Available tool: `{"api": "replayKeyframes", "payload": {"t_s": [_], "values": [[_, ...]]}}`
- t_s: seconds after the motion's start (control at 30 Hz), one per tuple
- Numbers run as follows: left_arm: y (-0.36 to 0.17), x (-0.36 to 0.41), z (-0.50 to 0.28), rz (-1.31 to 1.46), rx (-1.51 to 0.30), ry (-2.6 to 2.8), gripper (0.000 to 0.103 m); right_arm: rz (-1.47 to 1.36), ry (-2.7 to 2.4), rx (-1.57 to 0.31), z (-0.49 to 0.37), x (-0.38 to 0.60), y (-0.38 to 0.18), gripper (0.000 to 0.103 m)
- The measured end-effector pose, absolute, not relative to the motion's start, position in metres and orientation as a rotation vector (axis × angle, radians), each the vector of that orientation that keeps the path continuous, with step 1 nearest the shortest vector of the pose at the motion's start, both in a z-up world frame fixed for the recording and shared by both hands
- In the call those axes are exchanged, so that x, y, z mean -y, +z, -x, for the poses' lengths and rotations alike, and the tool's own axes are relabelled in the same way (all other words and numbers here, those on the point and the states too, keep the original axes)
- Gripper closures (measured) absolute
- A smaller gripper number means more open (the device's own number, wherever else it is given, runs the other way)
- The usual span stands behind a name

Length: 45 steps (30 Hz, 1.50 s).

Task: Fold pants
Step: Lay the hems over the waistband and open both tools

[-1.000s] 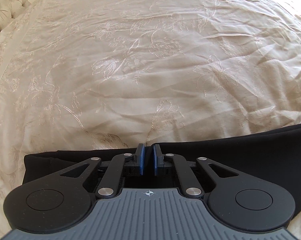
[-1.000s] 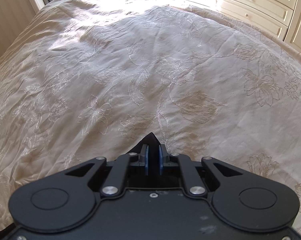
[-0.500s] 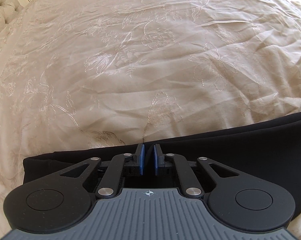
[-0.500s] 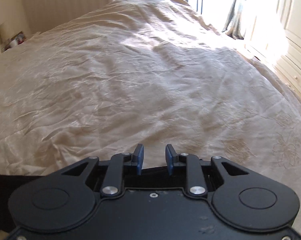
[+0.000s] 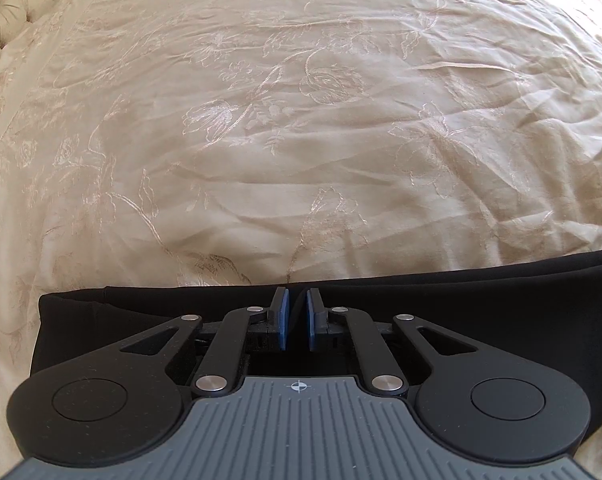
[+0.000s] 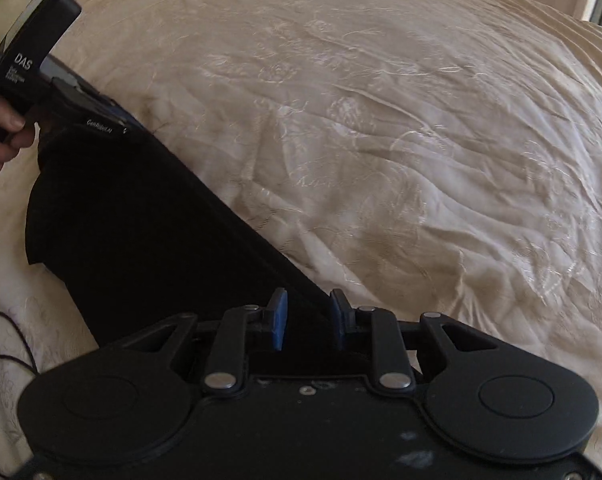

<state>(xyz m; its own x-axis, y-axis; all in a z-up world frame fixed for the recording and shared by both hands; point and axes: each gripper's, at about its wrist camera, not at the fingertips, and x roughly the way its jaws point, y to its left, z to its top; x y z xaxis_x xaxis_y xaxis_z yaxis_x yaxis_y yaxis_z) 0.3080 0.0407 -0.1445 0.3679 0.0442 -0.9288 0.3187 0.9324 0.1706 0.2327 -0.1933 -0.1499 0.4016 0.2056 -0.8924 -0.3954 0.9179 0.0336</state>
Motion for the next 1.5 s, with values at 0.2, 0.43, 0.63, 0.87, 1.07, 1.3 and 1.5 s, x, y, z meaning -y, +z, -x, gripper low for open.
{"api": "replayKeyframes", "payload": {"t_s": [0.2,0.43,0.63,0.87,1.07,1.3,1.5], "values": [[-0.144,-0.044,-0.307,-0.334,-1.182,-0.186,0.094,0.321,0.471,-1.140,-0.243,0.184,-0.172,0.078],[-0.141,-0.044,-0.302,-0.337,-1.171,-0.190,0.094,0.361,0.524,-1.176,-0.243,0.180,-0.176,0.099],[-0.127,-0.046,-0.305,-0.327,-1.133,-0.191,0.094,0.293,0.432,-1.122,-0.242,0.188,-0.161,0.100],[-0.132,-0.055,-0.326,-0.280,-1.168,-0.142,0.093,0.321,0.368,-1.160,-0.249,0.177,-0.189,0.100],[-0.097,-0.074,-0.329,-0.242,-1.125,-0.094,0.093,0.250,0.219,-1.141,-0.246,0.178,-0.182,0.095],[-0.070,-0.110,-0.297,-0.232,-1.156,0.007,0.092,0.082,0.122,-1.022,-0.218,0.180,-0.130,0.089],[-0.068,-0.140,-0.239,-0.190,-1.218,0.081,0.091,-0.072,0.158,-1.009,-0.173,0.162,-0.111,0.086]]}}
